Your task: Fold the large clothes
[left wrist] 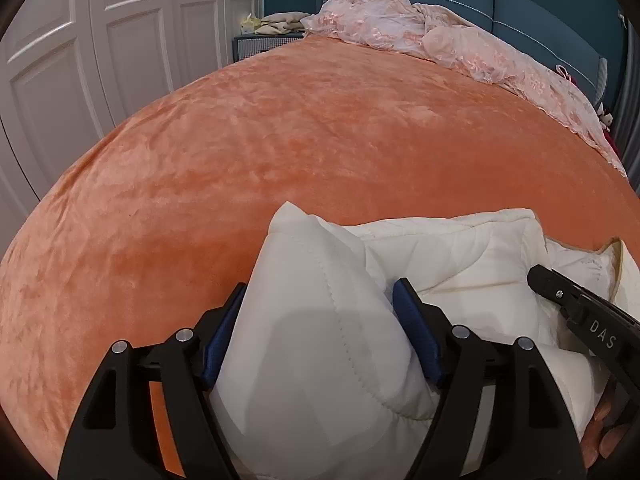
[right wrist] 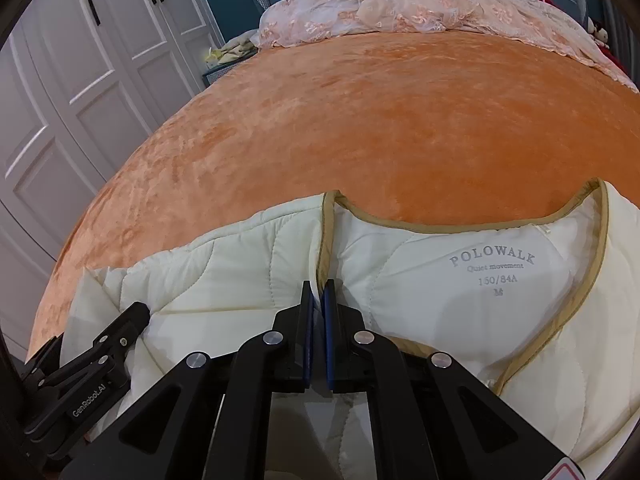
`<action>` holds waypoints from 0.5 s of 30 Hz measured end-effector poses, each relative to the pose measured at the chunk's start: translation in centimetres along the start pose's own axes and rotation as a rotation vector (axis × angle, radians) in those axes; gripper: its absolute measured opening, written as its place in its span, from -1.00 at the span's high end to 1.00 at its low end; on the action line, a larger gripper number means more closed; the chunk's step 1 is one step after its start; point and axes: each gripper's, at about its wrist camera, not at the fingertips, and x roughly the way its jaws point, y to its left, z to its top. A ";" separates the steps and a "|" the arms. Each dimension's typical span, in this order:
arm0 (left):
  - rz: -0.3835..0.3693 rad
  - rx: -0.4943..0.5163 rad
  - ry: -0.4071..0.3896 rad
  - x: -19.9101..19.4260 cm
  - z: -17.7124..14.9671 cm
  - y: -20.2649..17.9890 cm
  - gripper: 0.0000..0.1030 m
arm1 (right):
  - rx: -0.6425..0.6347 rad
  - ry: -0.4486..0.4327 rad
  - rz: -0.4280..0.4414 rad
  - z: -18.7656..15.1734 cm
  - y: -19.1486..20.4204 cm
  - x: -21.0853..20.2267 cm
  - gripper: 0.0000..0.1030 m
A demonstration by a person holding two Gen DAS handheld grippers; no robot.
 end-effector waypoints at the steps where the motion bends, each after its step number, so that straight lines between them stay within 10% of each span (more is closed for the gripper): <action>1: 0.004 0.003 -0.001 0.0 0.0 -0.1 -0.39 | -0.001 -0.001 -0.001 0.0 0.0 0.0 0.95; 15: 0.029 0.013 0.003 0.1 0.1 -0.3 -0.44 | 0.194 -0.144 0.027 0.7 -4.1 -5.0 0.76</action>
